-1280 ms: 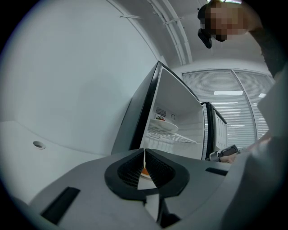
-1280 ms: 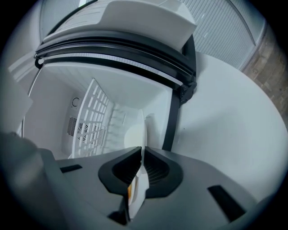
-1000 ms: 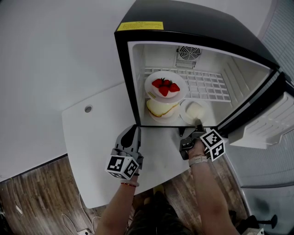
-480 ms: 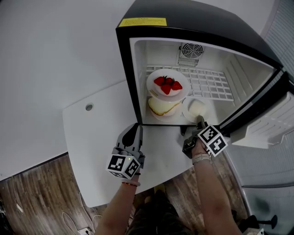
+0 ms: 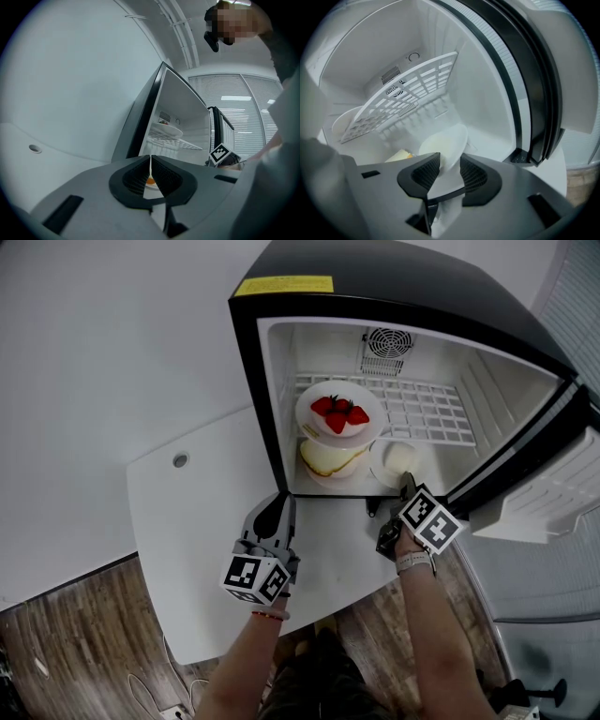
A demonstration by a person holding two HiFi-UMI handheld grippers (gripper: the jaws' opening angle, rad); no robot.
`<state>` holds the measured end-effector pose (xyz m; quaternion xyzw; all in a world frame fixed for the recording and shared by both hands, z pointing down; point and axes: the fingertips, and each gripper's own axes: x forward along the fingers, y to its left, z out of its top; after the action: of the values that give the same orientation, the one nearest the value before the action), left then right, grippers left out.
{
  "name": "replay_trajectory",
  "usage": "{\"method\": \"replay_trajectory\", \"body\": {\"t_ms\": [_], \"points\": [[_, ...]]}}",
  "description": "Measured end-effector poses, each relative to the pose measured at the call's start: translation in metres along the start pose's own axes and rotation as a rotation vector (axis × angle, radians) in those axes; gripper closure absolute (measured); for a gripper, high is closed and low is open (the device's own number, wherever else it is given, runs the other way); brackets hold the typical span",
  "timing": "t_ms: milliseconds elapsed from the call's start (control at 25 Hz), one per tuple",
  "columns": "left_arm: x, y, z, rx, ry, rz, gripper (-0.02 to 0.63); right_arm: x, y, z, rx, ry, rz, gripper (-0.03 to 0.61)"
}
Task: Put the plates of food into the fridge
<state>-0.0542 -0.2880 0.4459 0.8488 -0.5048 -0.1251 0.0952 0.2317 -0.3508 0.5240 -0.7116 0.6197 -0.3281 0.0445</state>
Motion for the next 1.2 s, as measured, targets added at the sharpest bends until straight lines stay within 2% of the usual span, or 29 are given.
{"method": "replay_trajectory", "body": {"t_ms": [200,560,960,1200], "points": [[0.003,0.0,-0.003,0.0,0.004,-0.002,0.598,0.001,-0.004,0.005,-0.104,-0.013,-0.025,0.443],[0.002,0.015,-0.002,0.002,0.001,0.036,0.598,-0.001,-0.012,0.004,-0.161,-0.028,-0.038,0.382],[-0.002,0.016,0.001,0.004,0.003,0.042,0.598,-0.021,0.023,0.011,-0.362,-0.091,0.068,0.382],[-0.008,0.01,0.006,0.008,0.009,0.029,0.598,-0.046,0.047,0.002,-0.432,-0.086,0.138,0.383]]}}
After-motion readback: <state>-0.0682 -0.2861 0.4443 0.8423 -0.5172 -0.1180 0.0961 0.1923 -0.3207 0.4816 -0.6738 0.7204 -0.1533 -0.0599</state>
